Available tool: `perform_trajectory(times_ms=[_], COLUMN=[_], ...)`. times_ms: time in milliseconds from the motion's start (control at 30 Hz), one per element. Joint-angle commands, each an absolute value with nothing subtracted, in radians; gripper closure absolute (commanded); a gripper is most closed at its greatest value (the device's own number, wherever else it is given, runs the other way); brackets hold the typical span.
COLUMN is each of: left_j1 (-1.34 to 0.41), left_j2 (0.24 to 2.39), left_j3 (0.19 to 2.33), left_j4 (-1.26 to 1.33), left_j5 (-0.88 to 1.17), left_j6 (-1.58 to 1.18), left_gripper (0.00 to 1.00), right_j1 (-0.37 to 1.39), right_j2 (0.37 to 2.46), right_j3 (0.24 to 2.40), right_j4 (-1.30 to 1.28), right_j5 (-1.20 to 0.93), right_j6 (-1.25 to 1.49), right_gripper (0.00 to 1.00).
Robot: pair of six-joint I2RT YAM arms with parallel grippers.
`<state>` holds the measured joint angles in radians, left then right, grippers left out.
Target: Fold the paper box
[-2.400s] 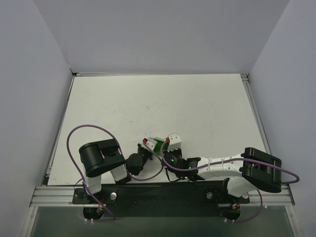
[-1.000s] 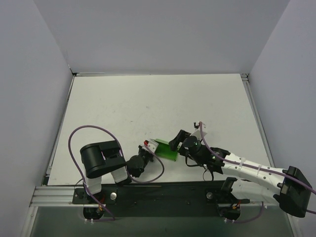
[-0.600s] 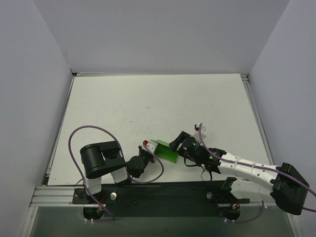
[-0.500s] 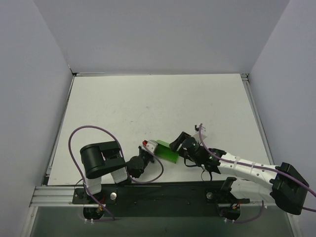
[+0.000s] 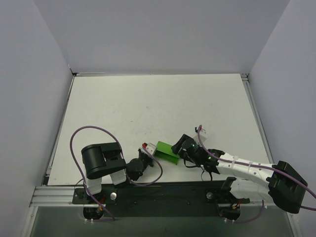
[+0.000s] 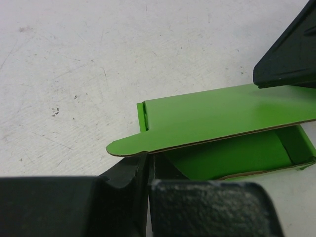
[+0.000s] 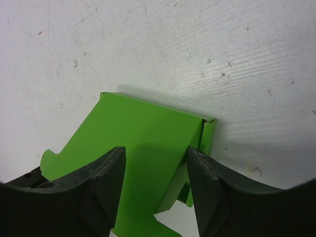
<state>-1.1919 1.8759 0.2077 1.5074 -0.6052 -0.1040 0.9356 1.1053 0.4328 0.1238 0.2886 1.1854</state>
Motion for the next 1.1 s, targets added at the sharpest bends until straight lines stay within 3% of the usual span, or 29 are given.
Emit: perform_trajectory(times_ms=[0, 33, 67, 200, 400, 600, 800, 933, 967, 1067], left_j1=[-1.212, -1.212, -1.212, -1.212, -1.212, -1.212, -1.204, -1.128, -1.1, -0.953], left_j2=[1.866, 1.852, 1.836, 1.737, 1.625, 1.608, 1.436, 1.208, 1.107, 0.927], left_j3=[0.146, 0.138, 0.132, 0.1, 0.112, 0.114, 0.089, 0.109, 0.112, 0.123], left_j4=[1.66, 1.658, 1.658, 1.631, 1.465, 1.46, 1.291, 0.998, 0.939, 0.741], left_j5=[-0.572, -0.578, -0.583, -0.577, -0.549, -0.554, -0.554, -0.448, -0.363, -0.174], left_j6=[-0.137, -0.129, -0.123, -0.106, -0.103, -0.083, -0.097, -0.162, -0.173, -0.195], left_gripper=[0.87, 0.83, 0.73, 0.59, 0.6, 0.63, 0.59, 0.46, 0.37, 0.24], right_j1=[0.928, 0.928, 0.928, 0.925, 0.923, 0.923, 0.925, 0.94, 0.948, 1.028], right_j2=[1.104, 1.108, 1.108, 1.115, 1.15, 1.14, 1.063, 0.982, 0.964, 0.879], right_j3=[0.42, 0.42, 0.42, 0.416, 0.425, 0.425, 0.422, 0.431, 0.434, 0.466], right_j4=[0.132, 0.132, 0.127, 0.121, 0.121, 0.13, 0.117, 0.1, 0.094, 0.014], right_j5=[0.307, 0.31, 0.31, 0.324, 0.318, 0.31, 0.344, 0.353, 0.357, 0.429], right_j6=[1.21, 1.213, 1.215, 1.219, 1.215, 1.203, 1.117, 0.973, 0.938, 0.838], right_gripper=[0.49, 0.49, 0.5, 0.53, 0.58, 0.58, 0.51, 0.4, 0.39, 0.37])
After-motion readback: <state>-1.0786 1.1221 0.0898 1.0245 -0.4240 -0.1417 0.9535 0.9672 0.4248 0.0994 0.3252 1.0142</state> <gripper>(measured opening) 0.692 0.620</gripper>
